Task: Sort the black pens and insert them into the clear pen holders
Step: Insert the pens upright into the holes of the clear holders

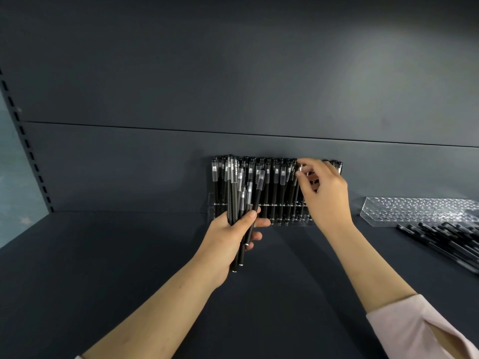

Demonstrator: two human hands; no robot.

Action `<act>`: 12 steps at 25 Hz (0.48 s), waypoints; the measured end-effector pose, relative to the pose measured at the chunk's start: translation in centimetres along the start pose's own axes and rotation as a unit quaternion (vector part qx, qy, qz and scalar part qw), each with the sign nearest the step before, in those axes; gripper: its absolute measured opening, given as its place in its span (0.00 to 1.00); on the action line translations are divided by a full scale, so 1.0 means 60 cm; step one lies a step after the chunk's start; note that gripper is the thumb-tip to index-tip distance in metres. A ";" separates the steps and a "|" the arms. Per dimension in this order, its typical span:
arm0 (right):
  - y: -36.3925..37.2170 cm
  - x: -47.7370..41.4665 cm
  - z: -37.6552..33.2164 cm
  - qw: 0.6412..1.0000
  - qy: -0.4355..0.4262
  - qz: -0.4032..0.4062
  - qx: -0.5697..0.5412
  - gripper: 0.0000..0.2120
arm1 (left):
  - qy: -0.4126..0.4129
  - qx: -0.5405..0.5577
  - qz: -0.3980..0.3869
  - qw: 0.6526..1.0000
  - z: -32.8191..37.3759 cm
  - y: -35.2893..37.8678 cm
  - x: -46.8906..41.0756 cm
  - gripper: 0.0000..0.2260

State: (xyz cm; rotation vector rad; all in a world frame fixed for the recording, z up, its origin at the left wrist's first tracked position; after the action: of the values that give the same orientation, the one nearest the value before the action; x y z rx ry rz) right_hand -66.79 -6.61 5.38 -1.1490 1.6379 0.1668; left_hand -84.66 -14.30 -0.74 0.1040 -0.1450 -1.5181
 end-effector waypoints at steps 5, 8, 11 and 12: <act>0.006 0.001 -0.027 0.968 0.133 -0.117 -0.179 0.08 | 0.012 -0.006 -0.014 1.000 0.007 0.002 0.004 0.08; 0.023 0.016 -0.036 0.903 0.228 -0.194 -0.307 0.11 | 0.012 -0.014 -0.029 0.999 0.007 0.007 0.007 0.09; 0.025 0.019 -0.040 0.866 0.258 -0.184 -0.387 0.14 | 0.018 -0.015 -0.035 0.999 0.009 0.009 0.009 0.09; 0.022 0.017 -0.041 0.862 0.257 -0.167 -0.403 0.14 | 0.017 -0.011 -0.034 0.999 0.010 0.009 0.009 0.09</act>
State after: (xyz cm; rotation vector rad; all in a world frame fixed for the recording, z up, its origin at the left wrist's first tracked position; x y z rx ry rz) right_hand -69.39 -8.00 5.03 -2.2604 1.8367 0.3651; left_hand -84.18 -14.79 -0.06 0.1180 -0.0992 -1.5847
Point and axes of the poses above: each hand's wrist, its own x-axis away from the middle knuckle, its own y-axis out of the palm, z = x × y, the point moved 4 cm from there along -x, towards the middle knuckle, and after that the axes turned 3 degrees about -y, right-handed, at the moved point
